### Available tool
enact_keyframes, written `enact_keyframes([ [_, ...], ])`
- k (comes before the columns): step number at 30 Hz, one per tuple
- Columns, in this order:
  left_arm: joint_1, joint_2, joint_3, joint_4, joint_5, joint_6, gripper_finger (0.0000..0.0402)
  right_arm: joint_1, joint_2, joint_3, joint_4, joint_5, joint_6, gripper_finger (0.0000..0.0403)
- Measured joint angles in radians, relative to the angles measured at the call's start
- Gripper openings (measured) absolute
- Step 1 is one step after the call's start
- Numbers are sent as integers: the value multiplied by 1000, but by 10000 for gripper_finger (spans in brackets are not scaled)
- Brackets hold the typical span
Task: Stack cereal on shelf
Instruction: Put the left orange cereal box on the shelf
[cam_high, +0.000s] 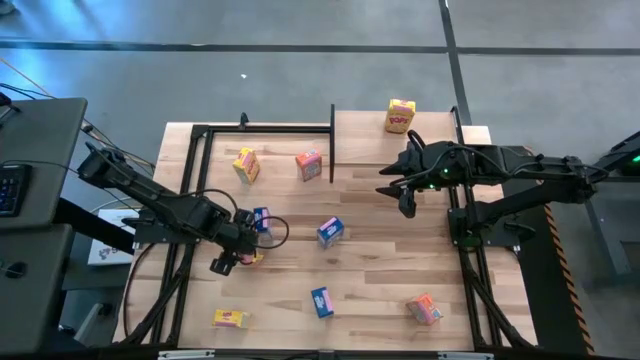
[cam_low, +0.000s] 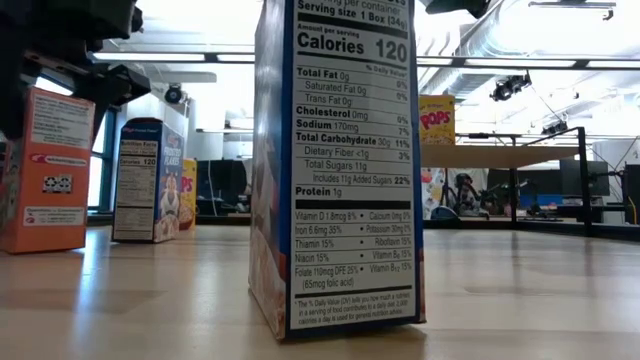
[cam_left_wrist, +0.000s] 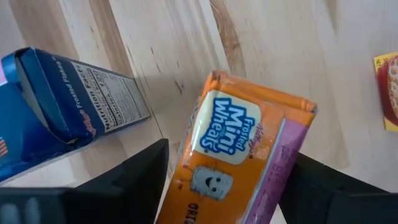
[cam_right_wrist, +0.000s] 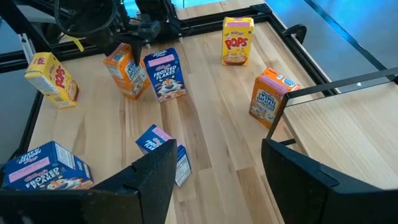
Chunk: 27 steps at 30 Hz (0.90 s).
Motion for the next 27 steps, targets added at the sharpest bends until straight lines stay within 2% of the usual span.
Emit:
enact_keyframes([
  [15, 0, 0, 6, -4, 24, -69, 170, 0, 0, 0, 0, 0, 0, 226],
  [27, 0, 0, 139, -1, 27, -94, 152, 0, 0, 0, 0, 0, 0, 226],
])
